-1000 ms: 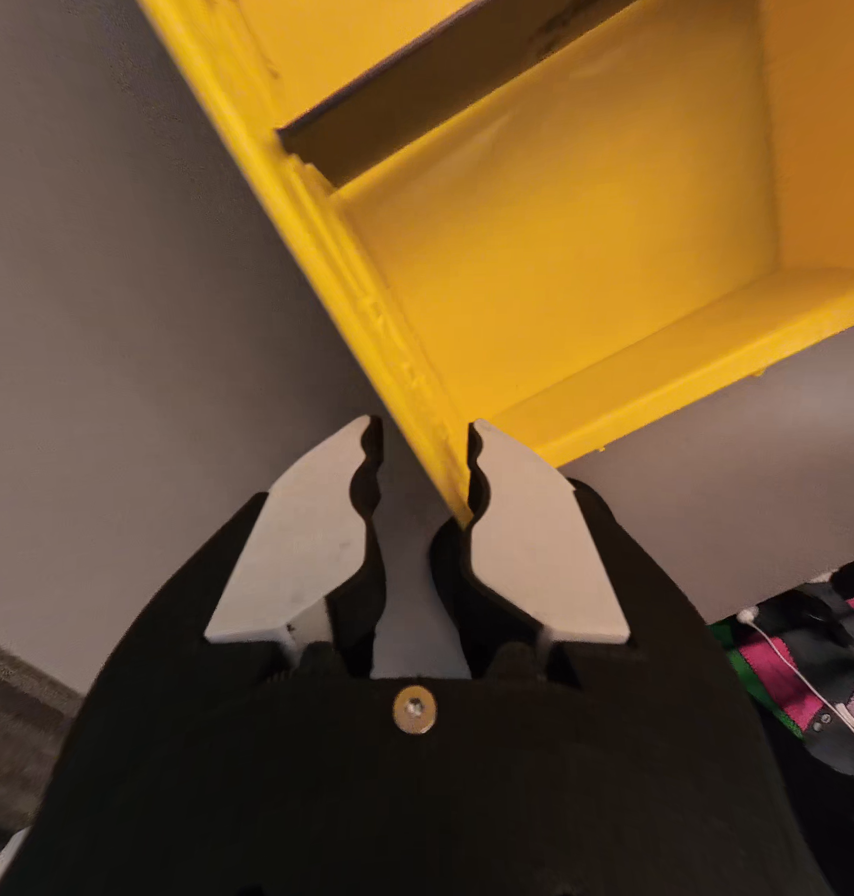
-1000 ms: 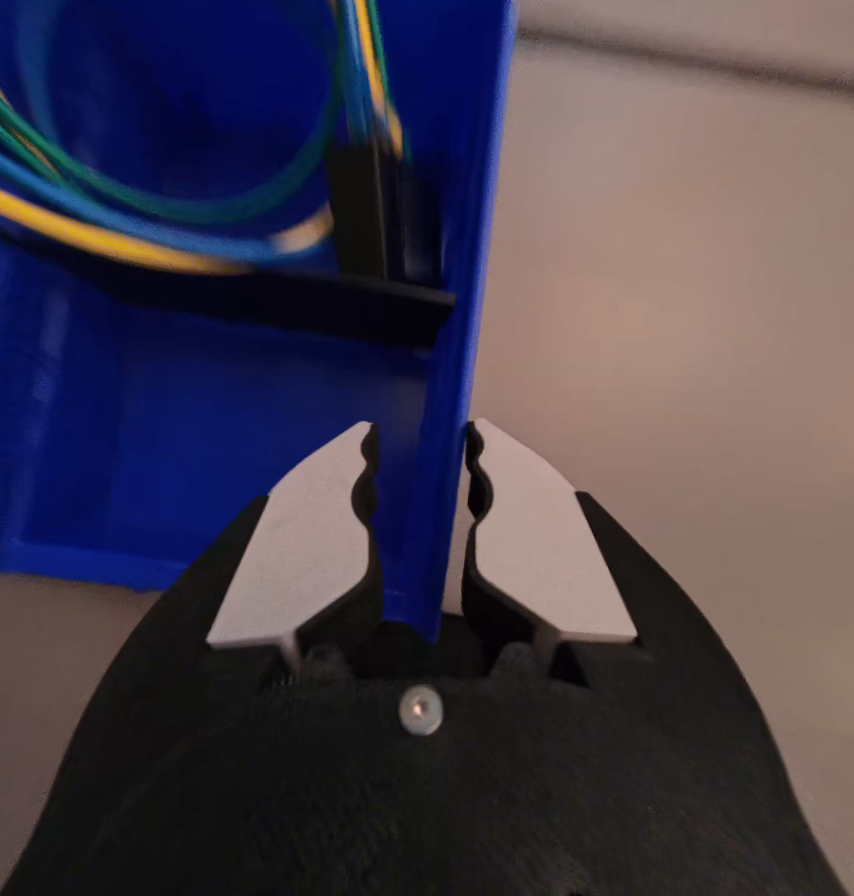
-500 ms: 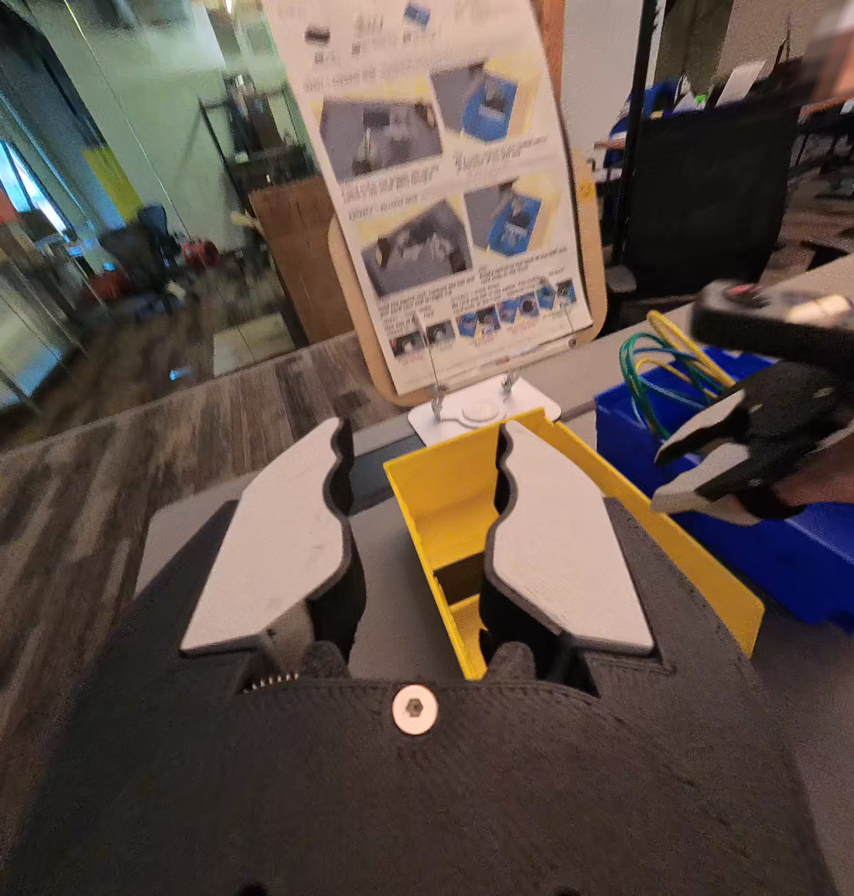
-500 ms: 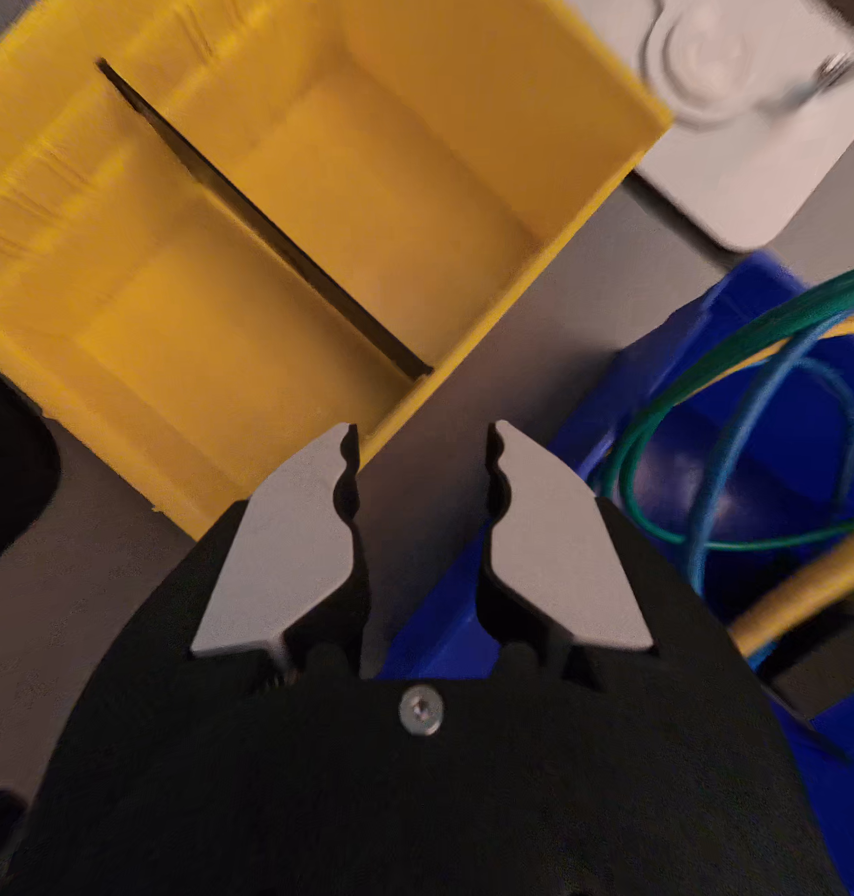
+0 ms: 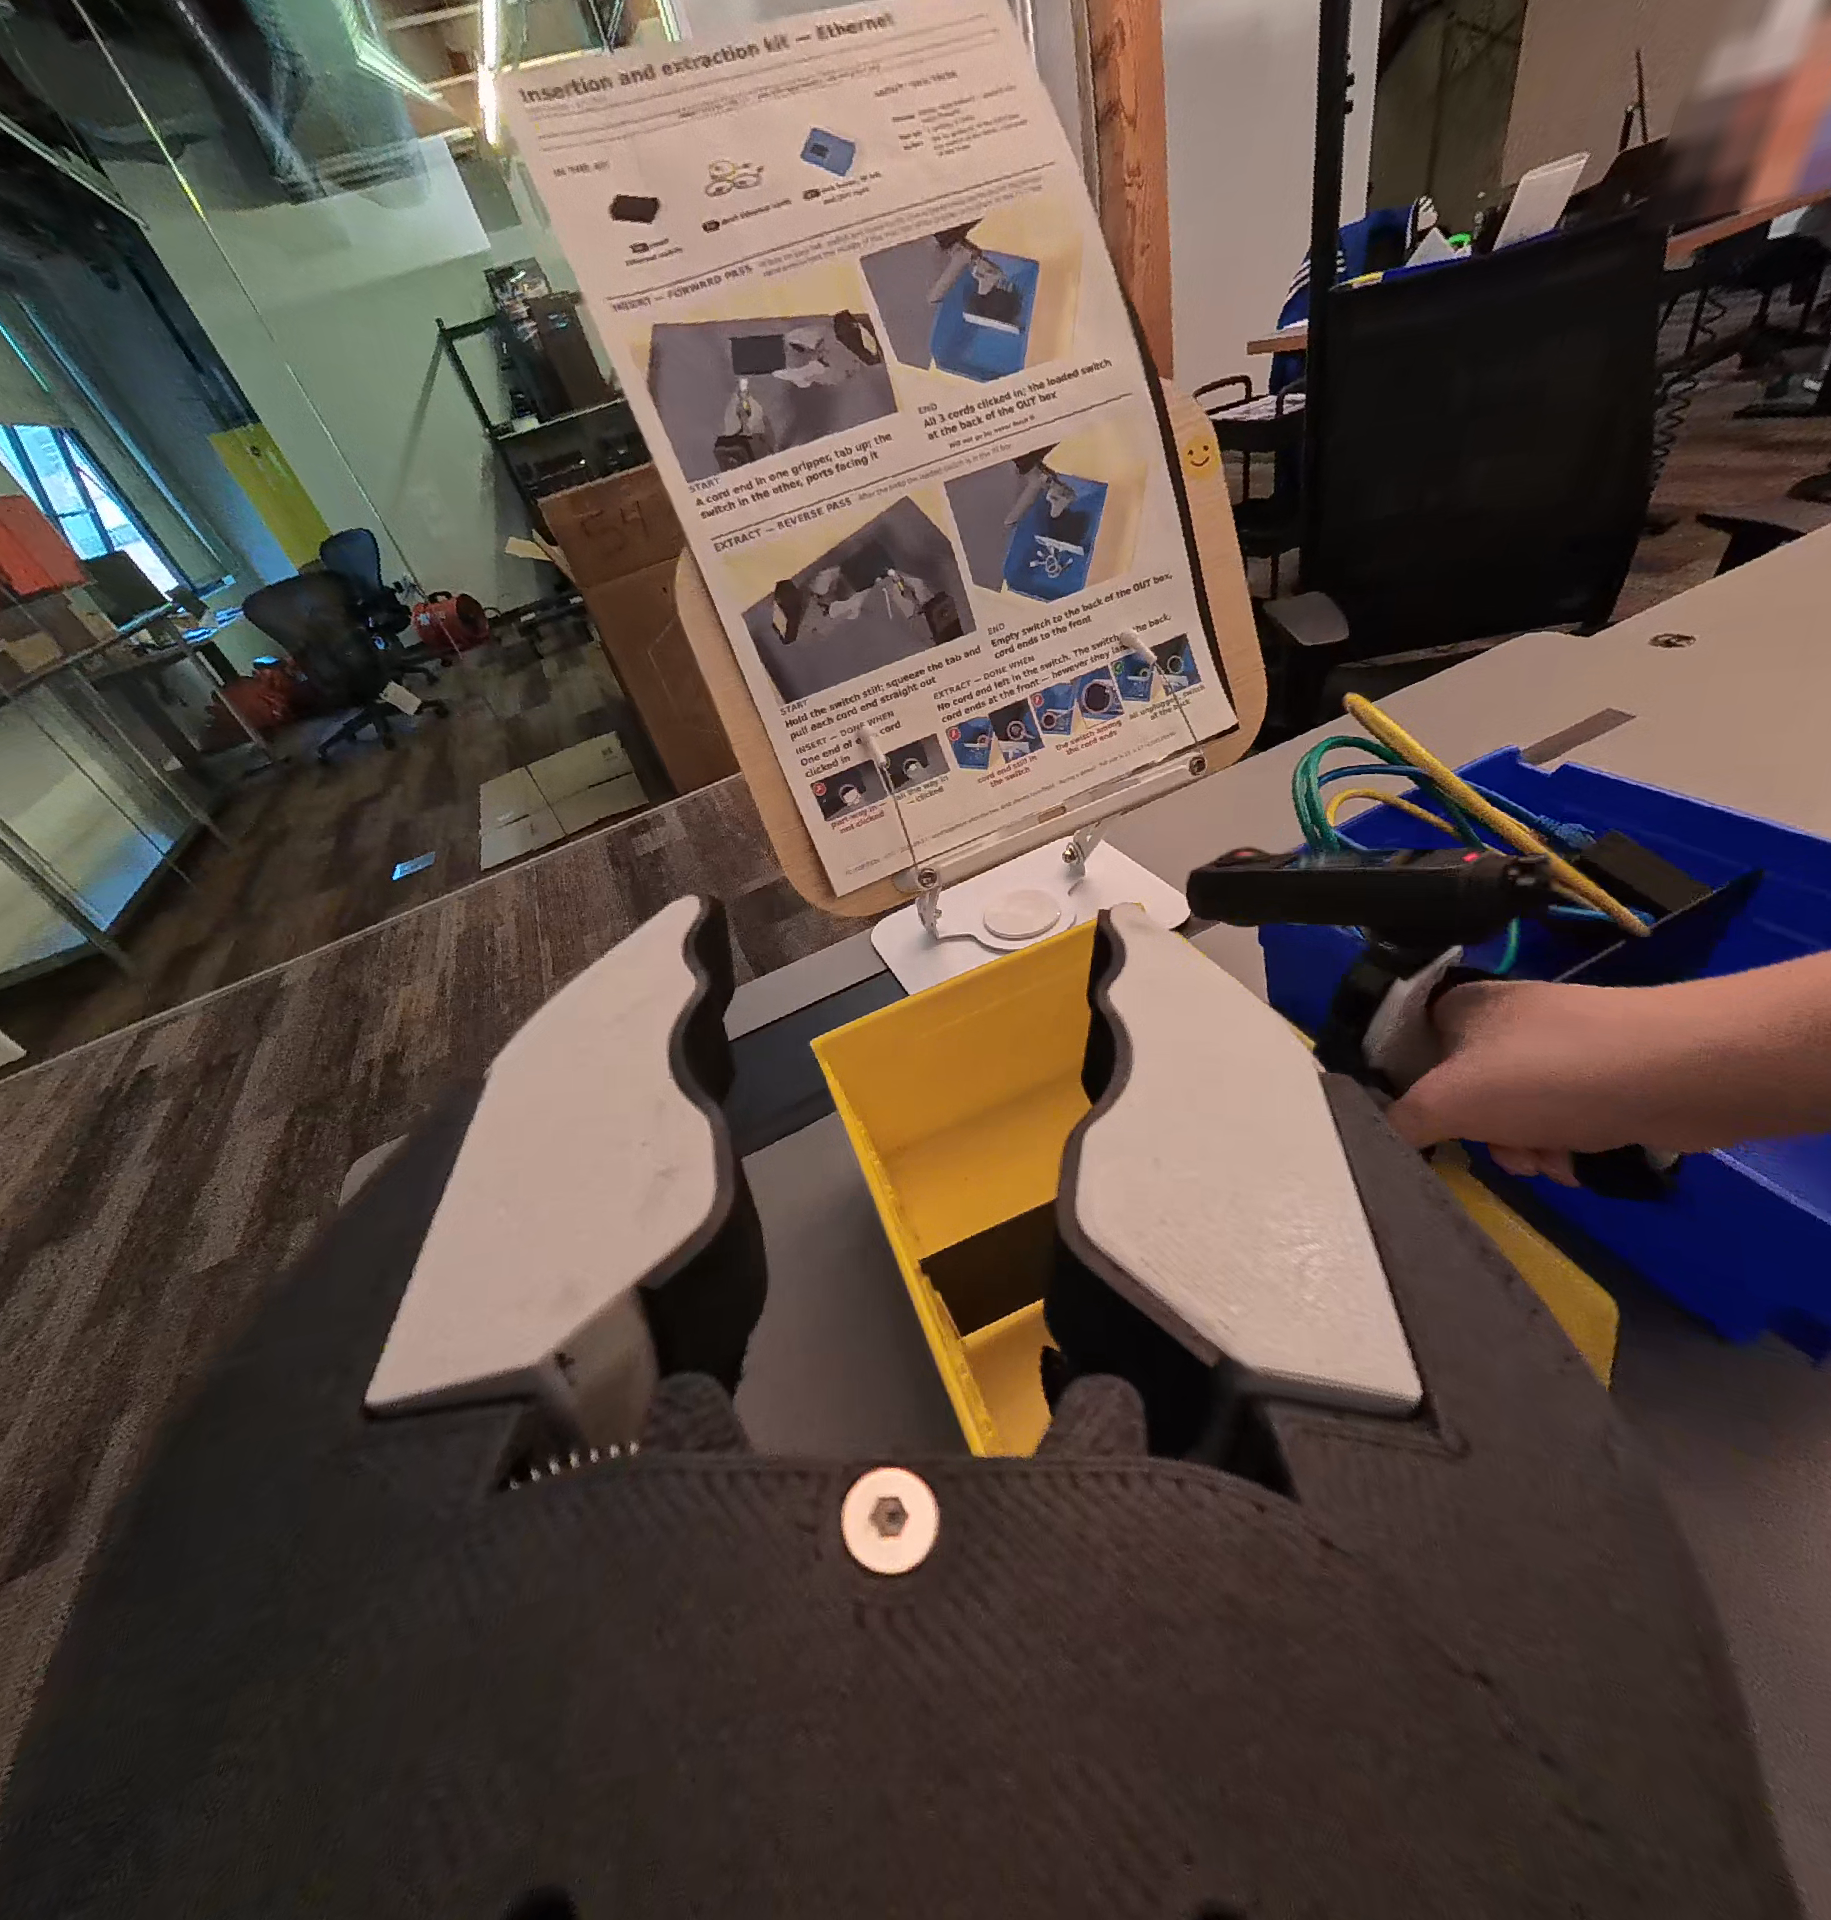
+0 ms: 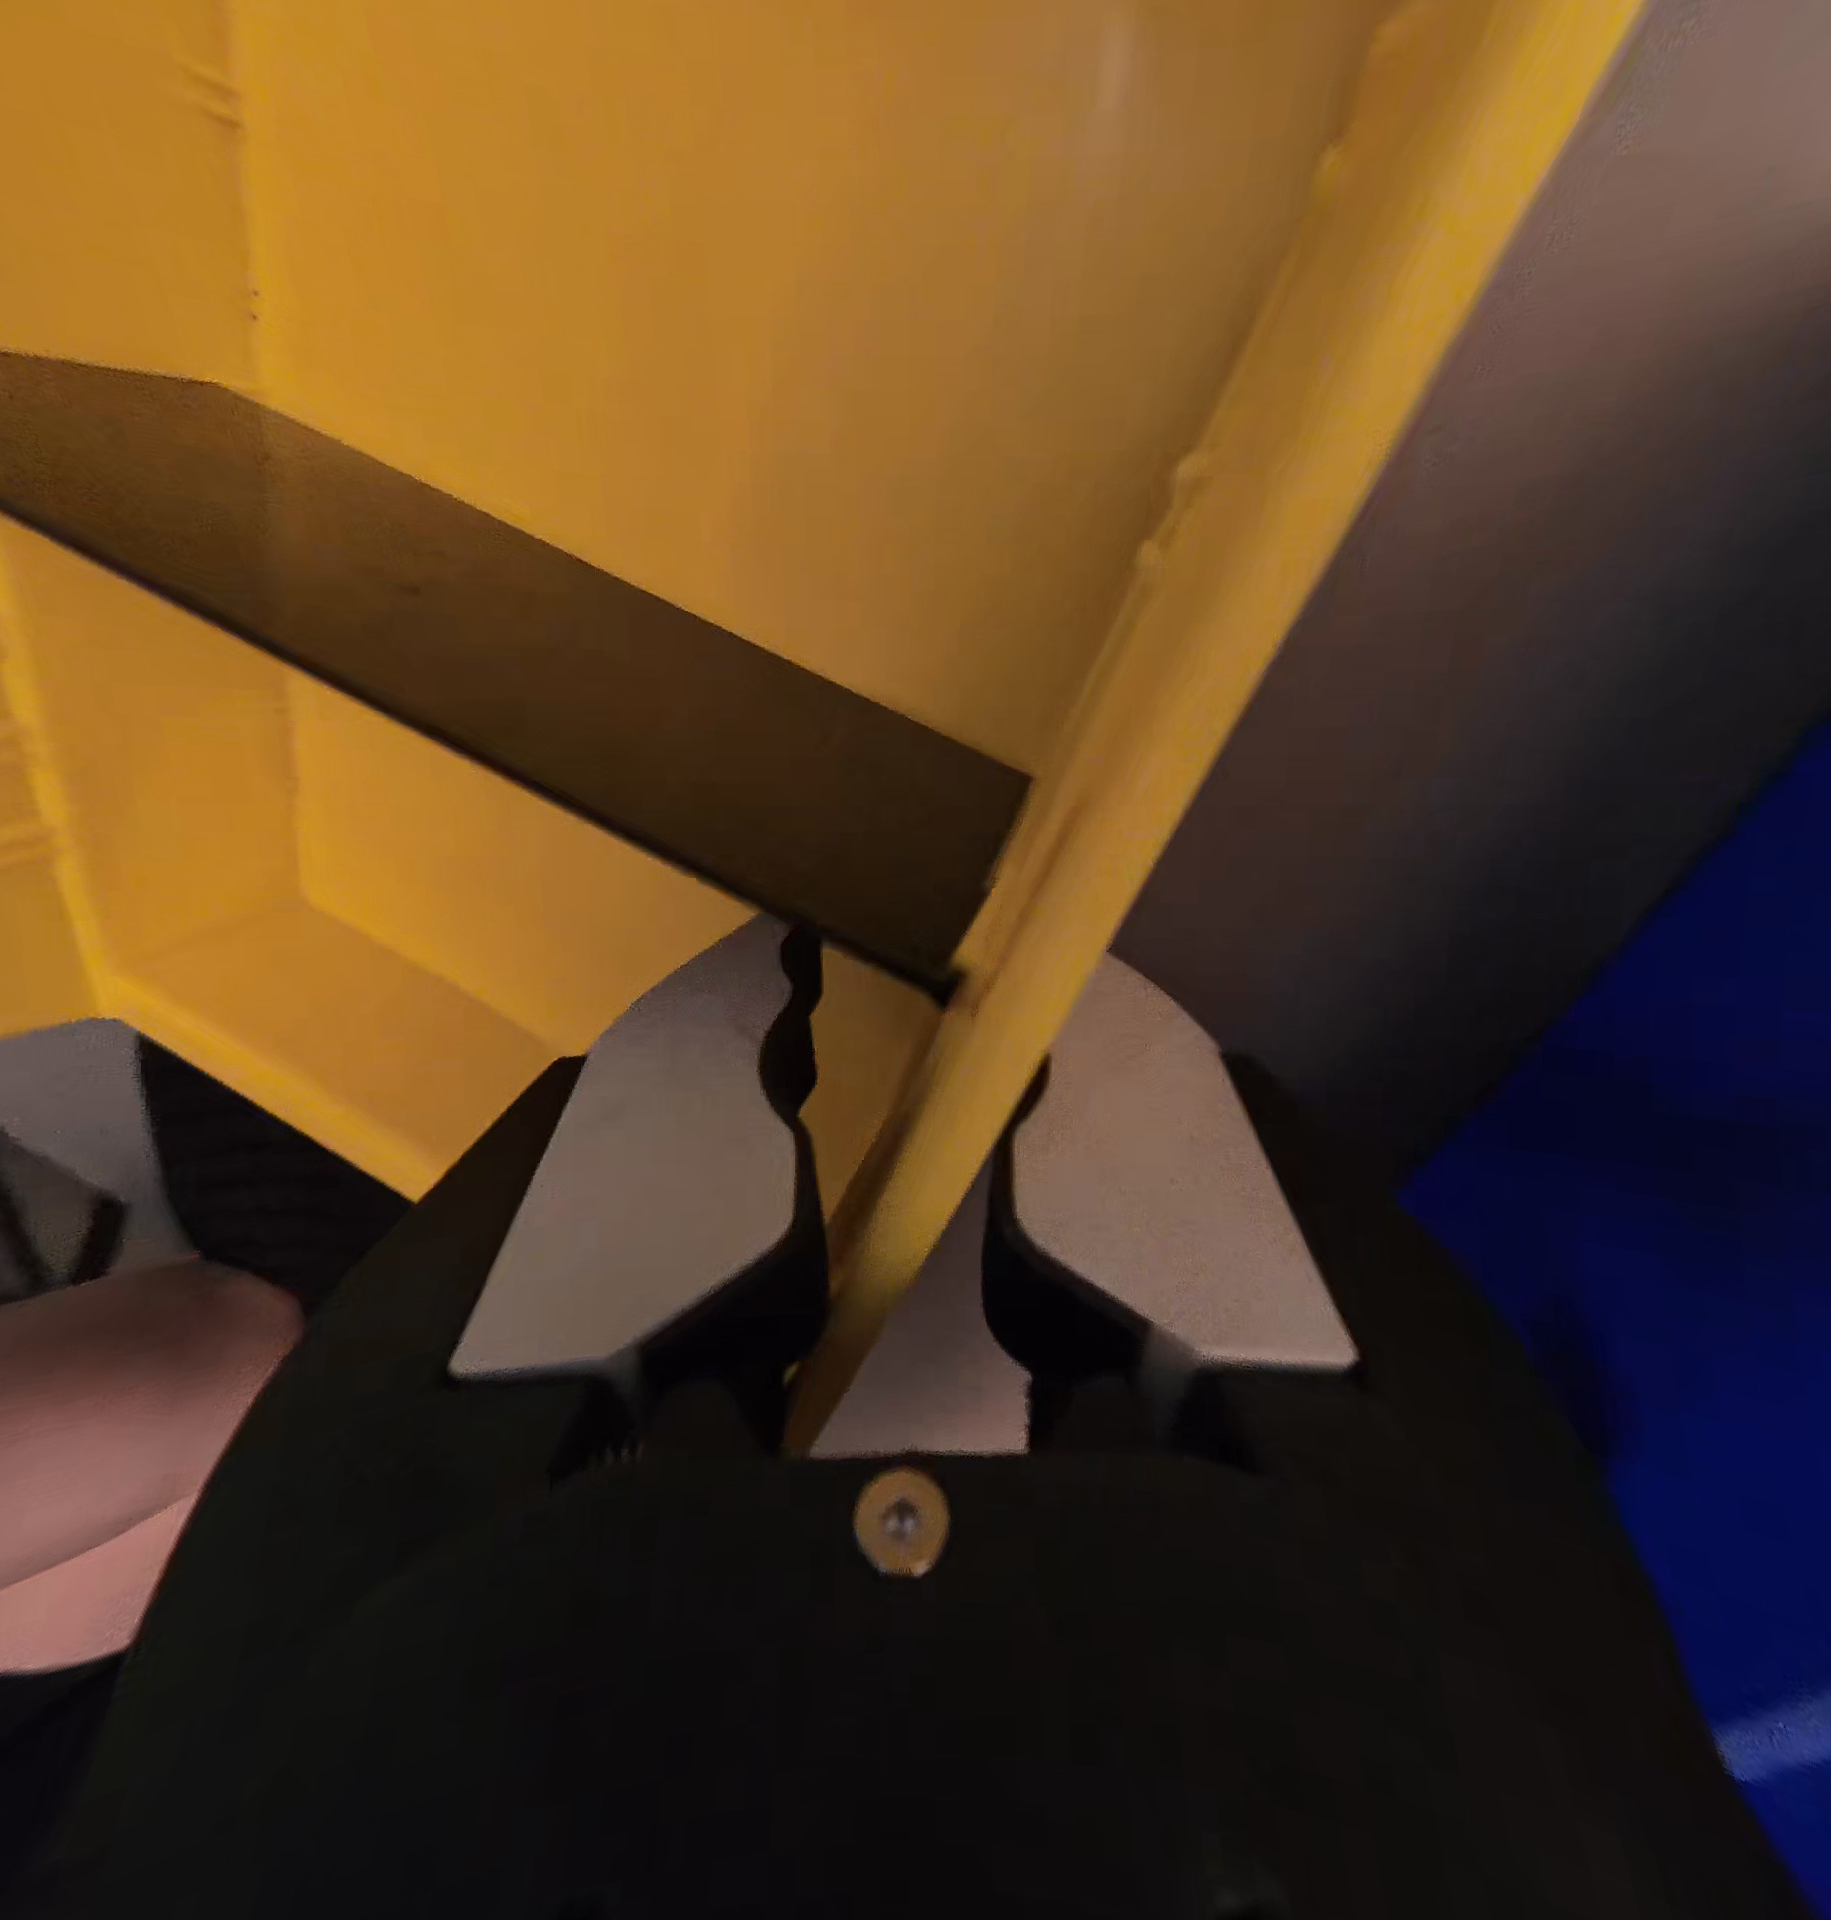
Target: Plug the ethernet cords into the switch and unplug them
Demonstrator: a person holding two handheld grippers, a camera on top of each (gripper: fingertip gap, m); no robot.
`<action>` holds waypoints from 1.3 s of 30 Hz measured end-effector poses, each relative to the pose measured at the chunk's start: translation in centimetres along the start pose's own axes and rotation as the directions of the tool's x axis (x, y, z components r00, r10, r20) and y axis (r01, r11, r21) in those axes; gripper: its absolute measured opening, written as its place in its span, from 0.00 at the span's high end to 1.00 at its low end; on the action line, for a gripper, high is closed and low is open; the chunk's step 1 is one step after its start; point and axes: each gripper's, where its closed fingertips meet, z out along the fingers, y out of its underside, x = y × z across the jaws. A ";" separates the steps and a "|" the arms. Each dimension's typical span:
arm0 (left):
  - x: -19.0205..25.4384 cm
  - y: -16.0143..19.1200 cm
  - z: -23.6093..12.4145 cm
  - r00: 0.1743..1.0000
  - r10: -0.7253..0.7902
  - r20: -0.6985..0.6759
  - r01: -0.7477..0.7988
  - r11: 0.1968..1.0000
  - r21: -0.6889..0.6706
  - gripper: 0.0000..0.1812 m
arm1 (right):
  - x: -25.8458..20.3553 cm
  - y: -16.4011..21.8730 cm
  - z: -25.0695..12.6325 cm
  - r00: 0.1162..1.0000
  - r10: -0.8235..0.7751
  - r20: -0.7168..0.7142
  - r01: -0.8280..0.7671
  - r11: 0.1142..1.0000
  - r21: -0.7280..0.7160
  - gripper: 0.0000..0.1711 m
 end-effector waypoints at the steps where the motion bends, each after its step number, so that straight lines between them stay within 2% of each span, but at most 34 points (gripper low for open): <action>1: -0.4 0.1 -0.1 1.000 -0.012 0.007 0.012 1.000 0.000 0.64 | 0.1 0.0 0.2 1.000 0.013 0.009 -0.012 1.000 -0.023 0.81; 6: -2.8 0.8 -1.1 0.993 -0.106 0.047 0.106 0.994 -0.009 0.65 | 0.5 0.1 0.3 0.997 -0.036 -0.061 0.032 0.997 -0.068 0.91; 10: -4.9 0.5 -3.3 0.973 -0.204 0.111 0.203 0.979 0.023 0.66 | -3.0 0.5 0.3 0.997 -0.063 0.048 0.069 0.989 -0.134 0.94; 13: -6.5 -1.0 -6.5 0.948 -0.270 0.166 0.251 0.959 0.129 0.66 | -6.4 -0.4 -1.4 0.987 -0.095 0.129 0.114 0.982 -0.148 0.95; 16: -8.1 -2.4 -10.3 0.918 -0.328 0.222 0.273 0.930 0.246 0.64 | -9.0 -2.4 -6.2 0.967 -0.187 0.170 0.207 0.972 -0.109 0.95; 18: -8.5 -2.1 -12.0 0.906 -0.344 0.246 0.287 0.928 0.240 0.56 | -9.8 -3.7 -11.1 0.951 -0.242 0.191 0.260 0.963 -0.074 0.95; 21: -8.0 -1.9 -13.2 0.907 -0.347 0.240 0.299 0.930 0.216 0.50 | -8.4 -4.5 -19.7 0.939 -0.271 0.214 0.281 0.959 -0.018 0.95; 24: -4.6 -3.2 -11.8 0.939 -0.340 0.043 0.324 0.921 0.215 0.51 | -3.8 -3.8 -28.2 0.938 -0.260 0.228 0.257 0.965 0.043 0.96; 26: -0.4 -3.1 -9.3 0.943 -0.303 -0.140 0.319 0.941 0.111 0.48 | 1.0 -2.4 -32.5 0.942 -0.245 0.229 0.226 0.968 0.107 0.96; 29: 7.2 -1.3 -4.2 0.892 -0.263 -0.367 0.243 0.965 -0.102 0.43 | 9.9 0.6 -36.2 0.964 -0.155 0.215 0.107 0.970 0.219 0.97; 33: 16.4 3.3 3.7 0.824 -0.305 -0.478 0.137 0.925 -0.354 0.43 | 21.4 6.6 -36.8 0.977 0.067 0.202 -0.126 0.947 0.295 0.97; 37: 22.3 8.2 10.3 0.769 -0.449 -0.455 0.195 0.843 -0.501 0.46 | 30.0 13.0 -35.0 0.937 0.265 0.228 -0.331 0.882 0.335 0.97; 39: 24.0 10.7 12.5 0.773 -0.475 -0.420 0.200 0.812 -0.549 0.46 | 33.1 16.0 -33.8 0.907 0.348 0.238 -0.412 0.849 0.330 0.97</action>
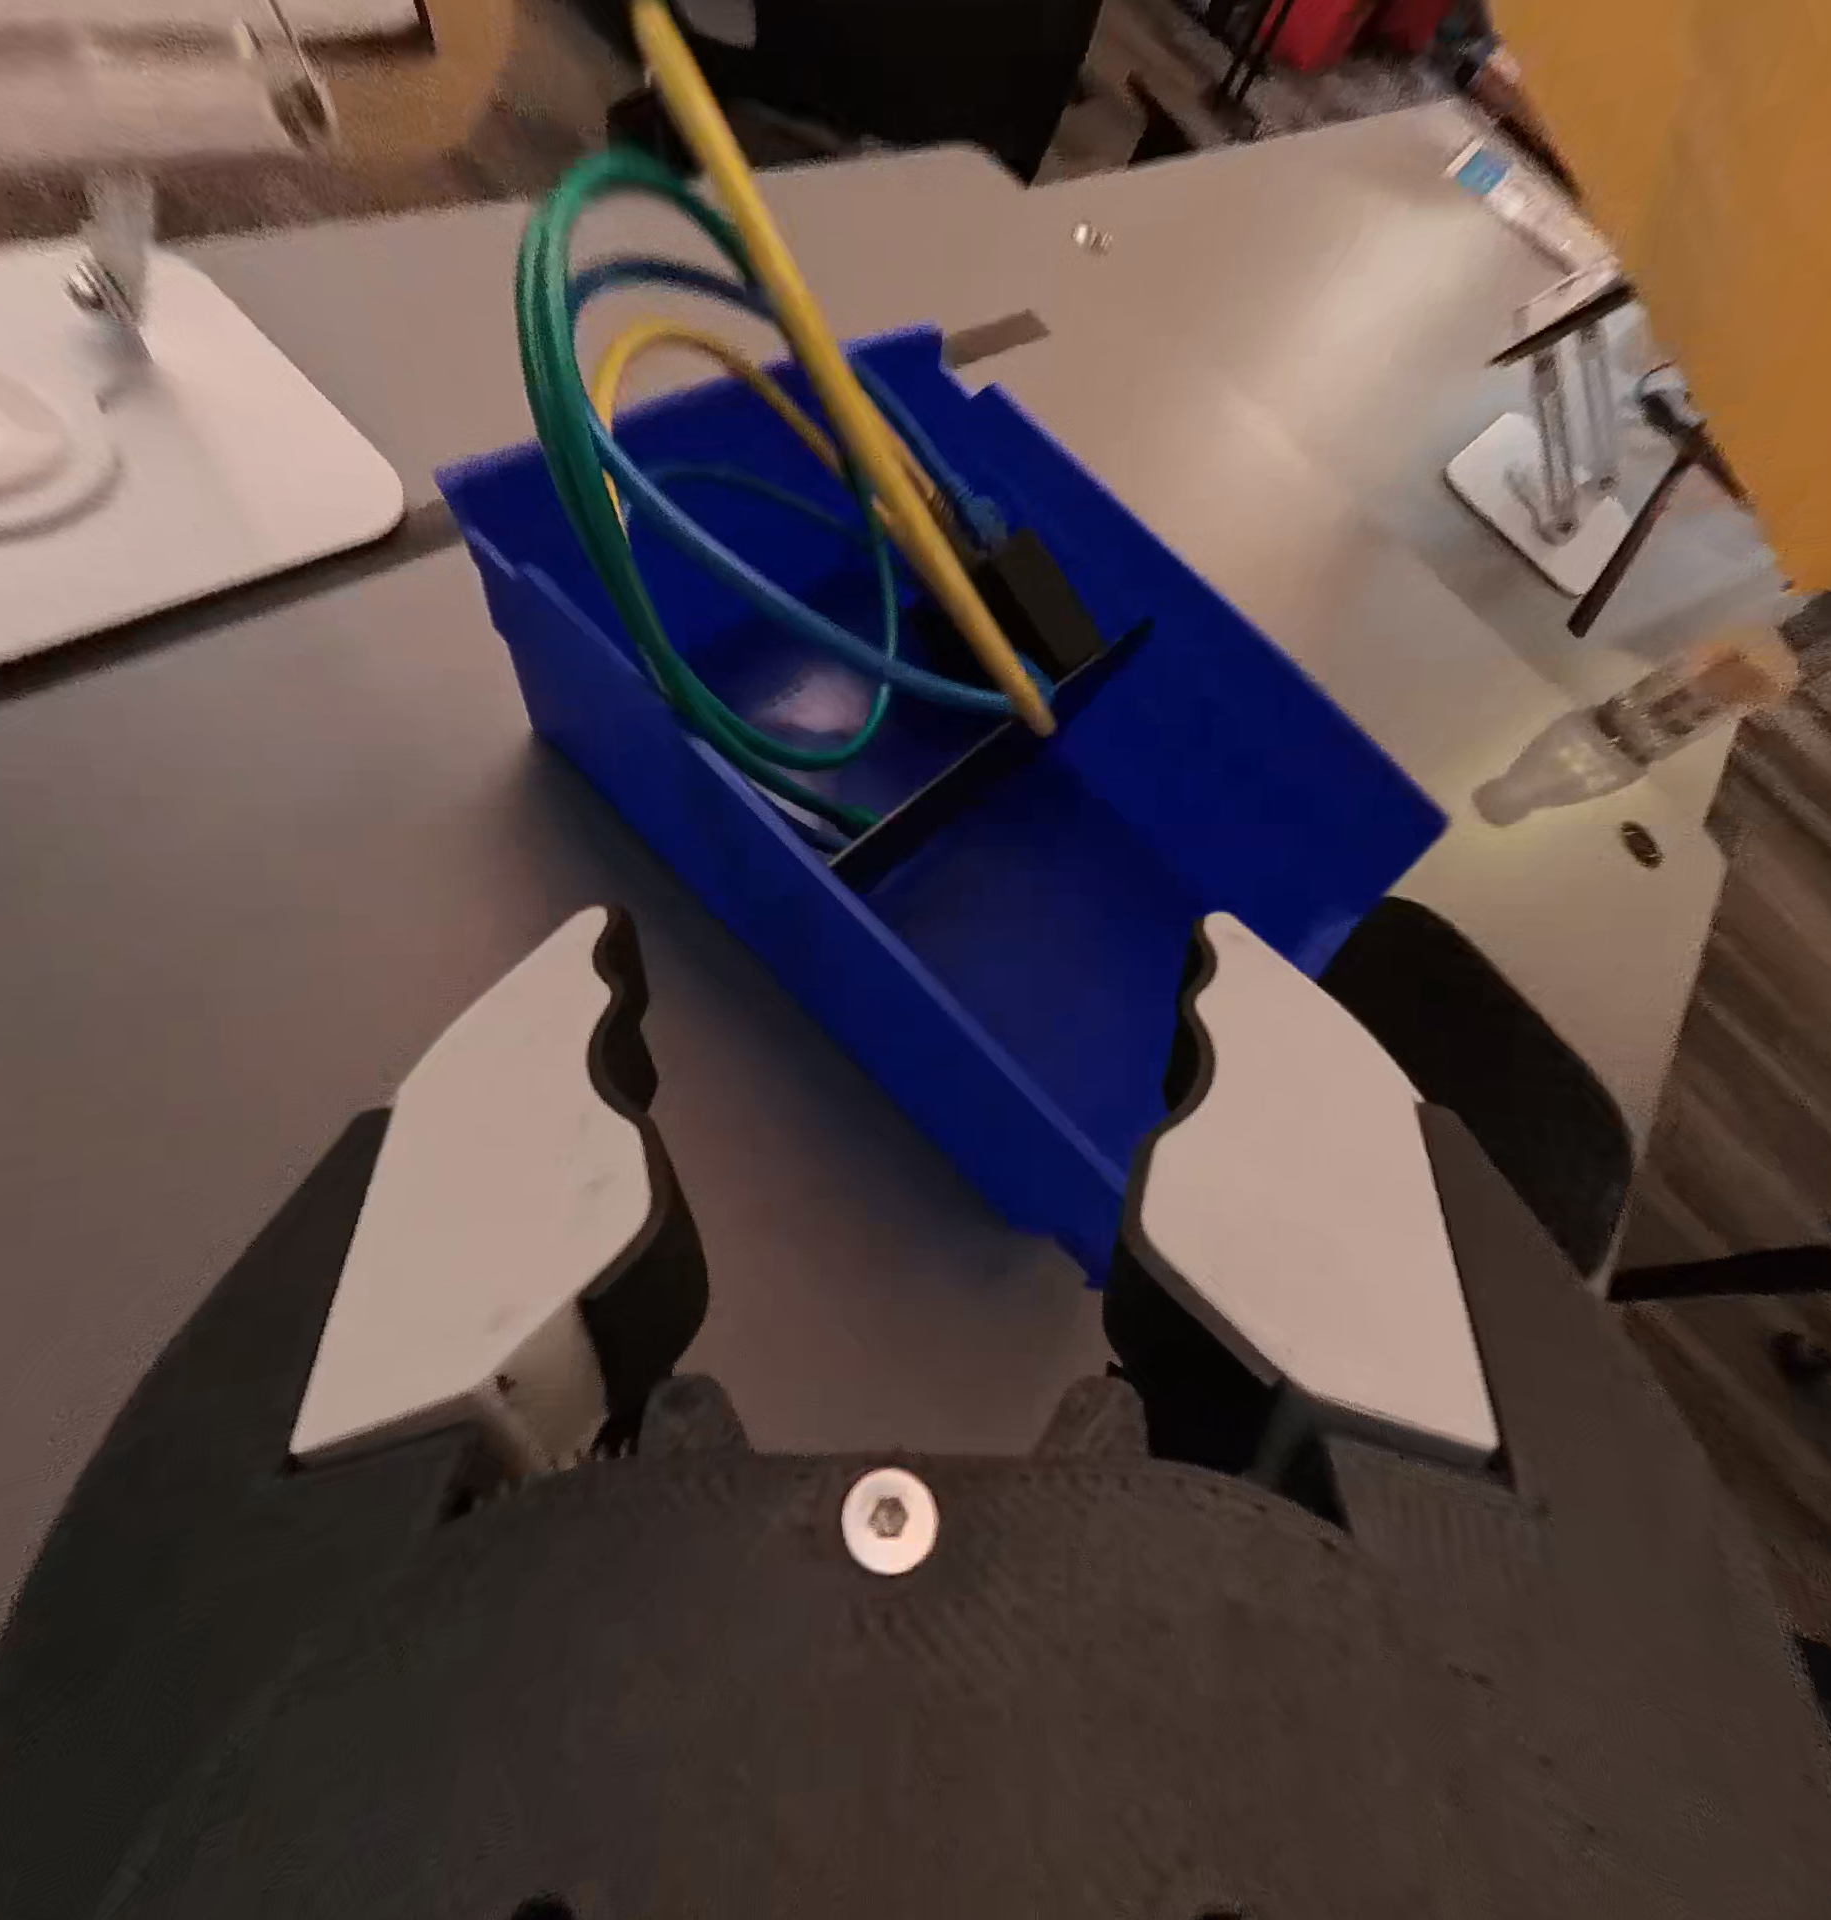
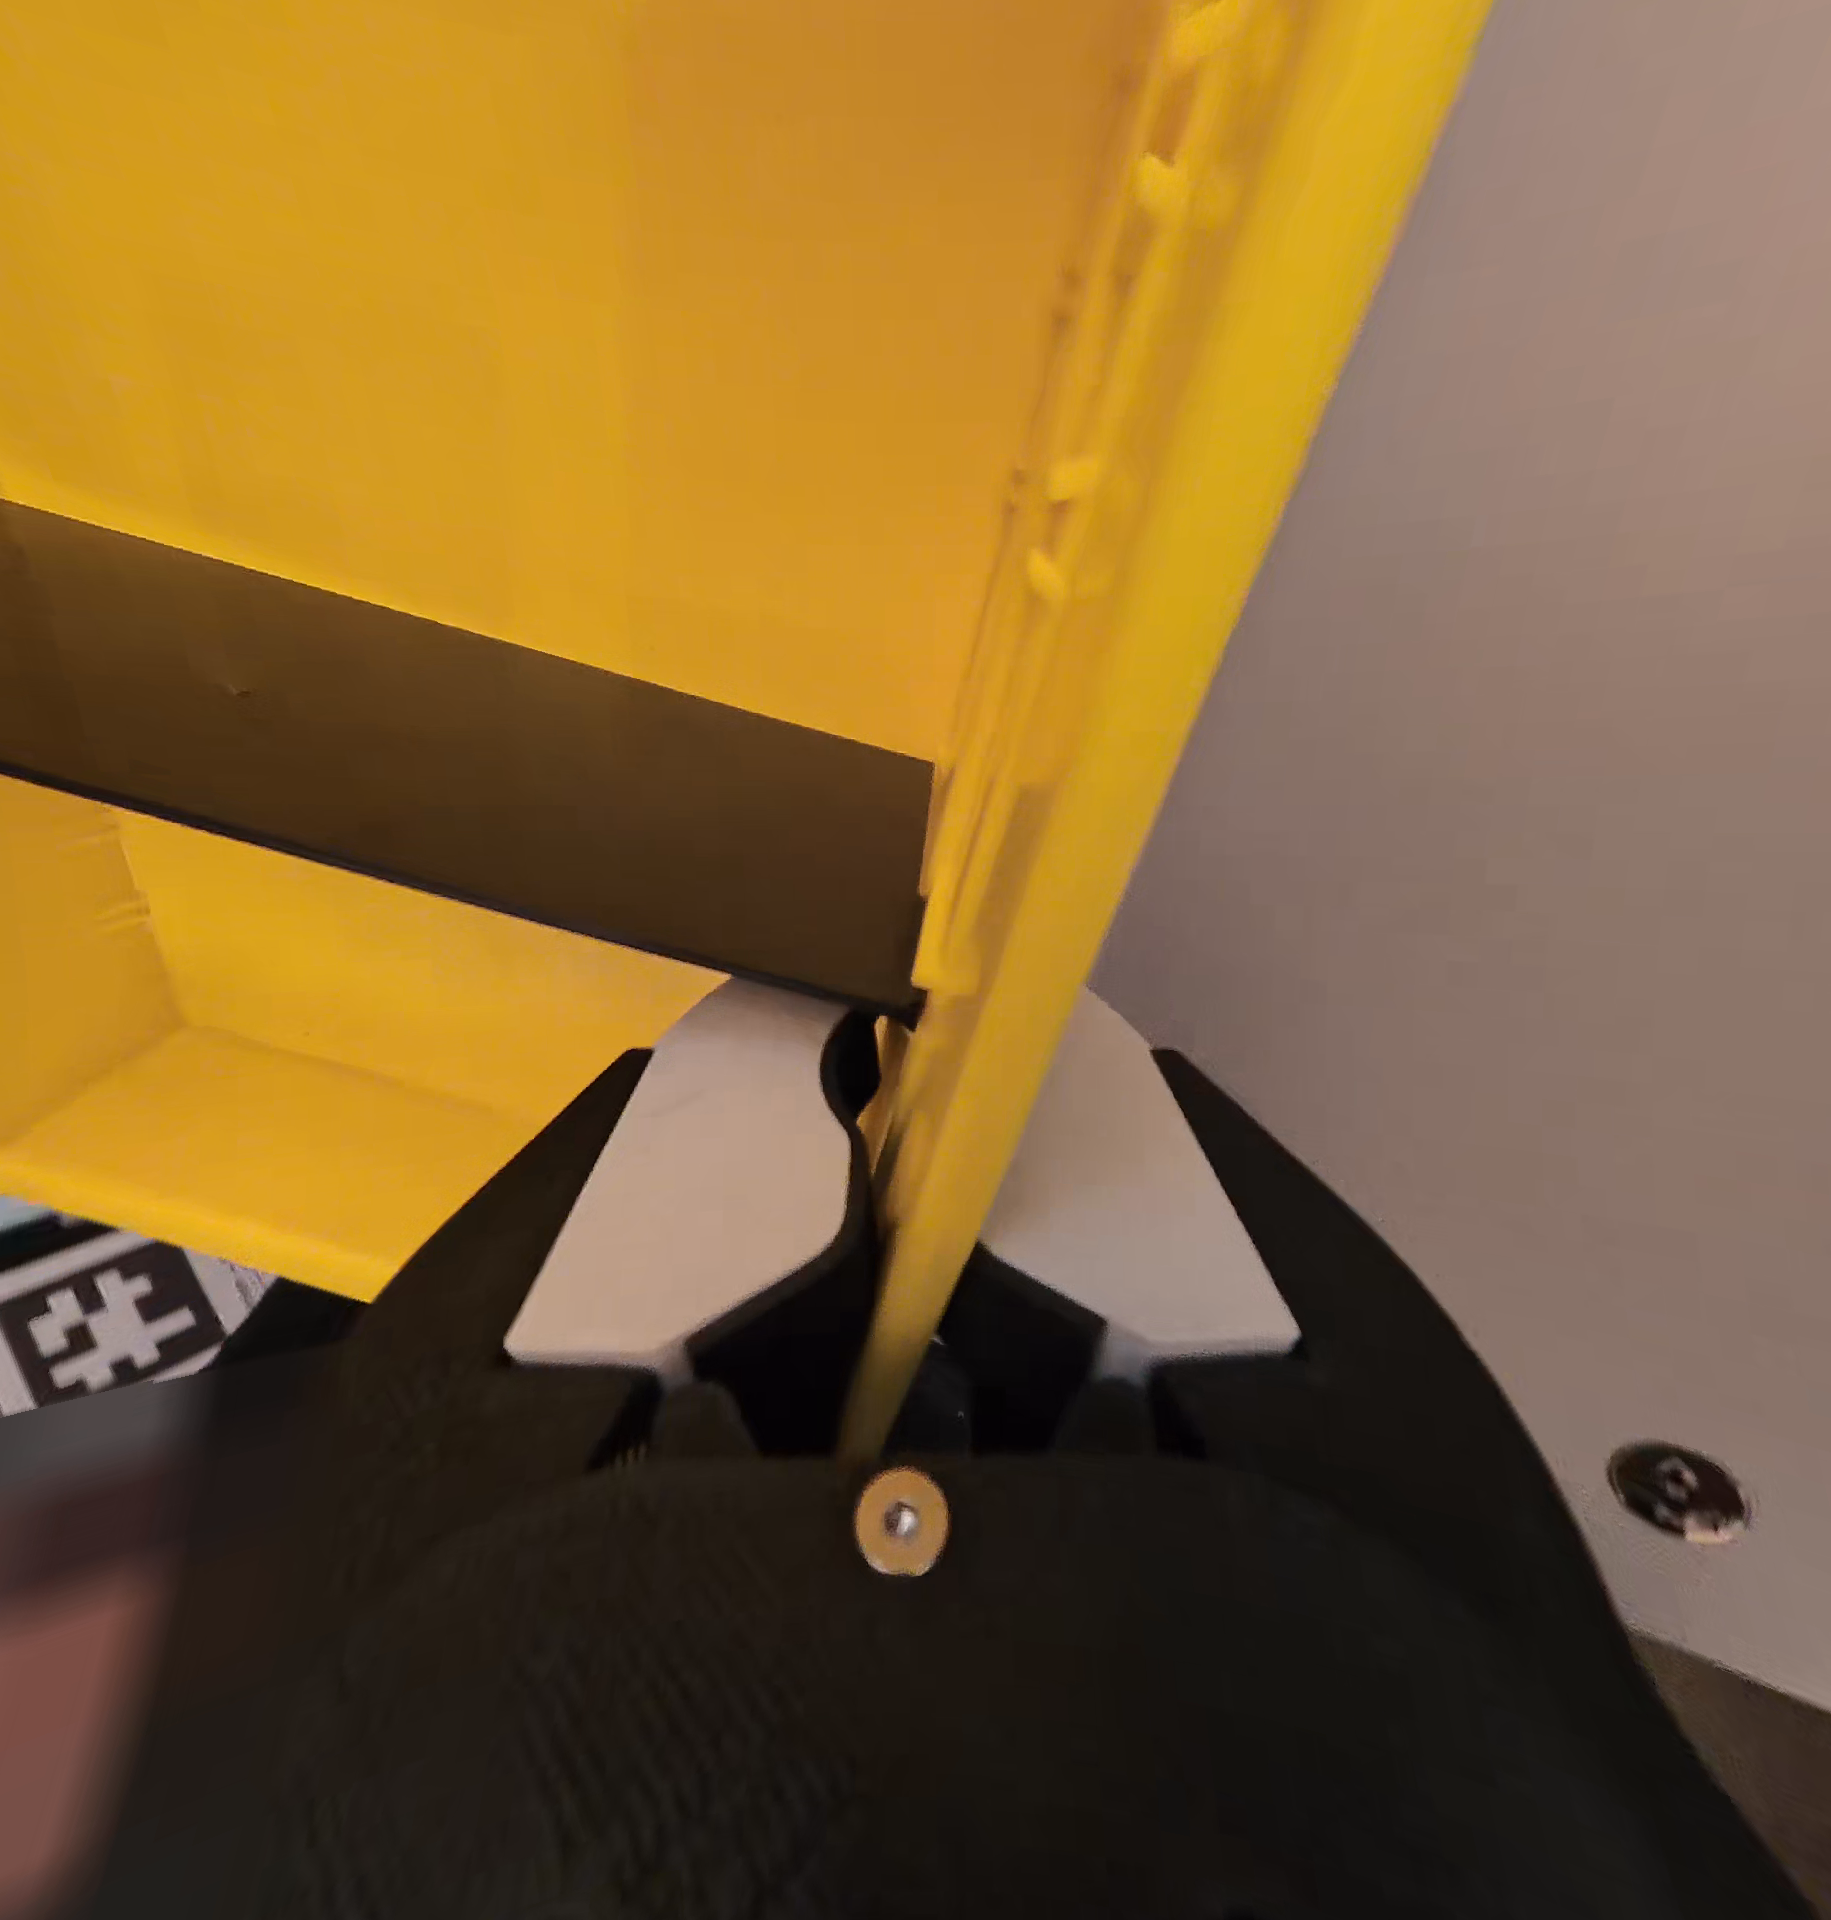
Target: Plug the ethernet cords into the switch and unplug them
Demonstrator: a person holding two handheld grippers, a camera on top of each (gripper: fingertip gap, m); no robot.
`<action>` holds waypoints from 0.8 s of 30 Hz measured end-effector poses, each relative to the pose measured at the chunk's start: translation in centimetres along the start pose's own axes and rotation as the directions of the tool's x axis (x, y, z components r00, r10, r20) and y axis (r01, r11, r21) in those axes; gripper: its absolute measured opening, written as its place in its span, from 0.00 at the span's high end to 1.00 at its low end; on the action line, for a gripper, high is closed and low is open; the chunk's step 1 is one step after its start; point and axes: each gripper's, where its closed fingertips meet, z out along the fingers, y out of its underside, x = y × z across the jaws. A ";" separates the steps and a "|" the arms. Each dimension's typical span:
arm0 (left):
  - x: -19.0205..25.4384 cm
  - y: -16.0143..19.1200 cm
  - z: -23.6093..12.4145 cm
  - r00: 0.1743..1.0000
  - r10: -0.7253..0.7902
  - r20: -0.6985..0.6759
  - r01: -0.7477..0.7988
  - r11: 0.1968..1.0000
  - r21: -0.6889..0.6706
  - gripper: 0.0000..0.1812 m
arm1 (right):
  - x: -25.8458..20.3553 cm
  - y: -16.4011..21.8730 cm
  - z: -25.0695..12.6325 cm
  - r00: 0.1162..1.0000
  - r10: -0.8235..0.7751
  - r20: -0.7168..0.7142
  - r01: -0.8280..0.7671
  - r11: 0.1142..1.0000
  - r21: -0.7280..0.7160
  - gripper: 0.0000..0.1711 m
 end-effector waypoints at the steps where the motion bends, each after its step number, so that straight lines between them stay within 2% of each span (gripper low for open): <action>1: -0.4 1.0 1.4 1.000 0.006 0.020 -0.005 0.999 -0.043 0.46 | 1.8 0.8 -0.1 0.999 0.039 -0.016 -0.039 0.999 0.005 0.97; 4: -1.4 3.2 4.3 0.994 0.070 0.089 -0.057 0.988 -0.143 0.45 | 6.0 2.8 -0.1 0.990 0.122 -0.065 -0.122 0.993 0.005 0.97; 7: -2.4 4.4 5.6 0.990 0.084 0.111 -0.059 0.976 -0.210 0.44 | 7.9 4.2 0.3 0.982 0.164 -0.093 -0.167 0.986 -0.024 0.97; 11: -3.4 4.9 5.1 0.991 0.104 0.089 -0.077 0.963 -0.259 0.48 | 8.5 4.8 1.3 0.976 0.156 -0.149 -0.169 0.982 -0.079 0.97; 15: -5.8 5.5 2.4 0.983 0.152 0.101 -0.108 0.931 -0.349 0.54 | 8.1 5.0 2.8 0.973 0.101 -0.210 -0.135 0.979 -0.154 0.97; 16: -6.7 5.8 1.4 0.987 0.133 0.095 -0.088 0.923 -0.376 0.57 | 7.9 5.0 3.4 0.972 0.080 -0.219 -0.120 0.977 -0.175 0.97; 18: -8.1 6.5 -0.8 0.998 0.037 0.048 -0.013 0.908 -0.419 0.72 | 7.4 5.0 4.8 0.973 0.035 -0.229 -0.085 0.974 -0.212 0.97; 20: -9.5 6.9 -2.8 0.998 -0.065 0.016 0.065 0.896 -0.438 0.93 | 7.0 4.9 6.7 0.972 -0.014 -0.233 -0.045 0.969 -0.243 0.97; 24: -16.6 6.9 -7.1 0.961 0.022 0.275 0.090 0.916 -0.390 0.98 | 6.9 5.0 10.7 0.968 -0.087 -0.235 0.016 0.957 -0.289 0.97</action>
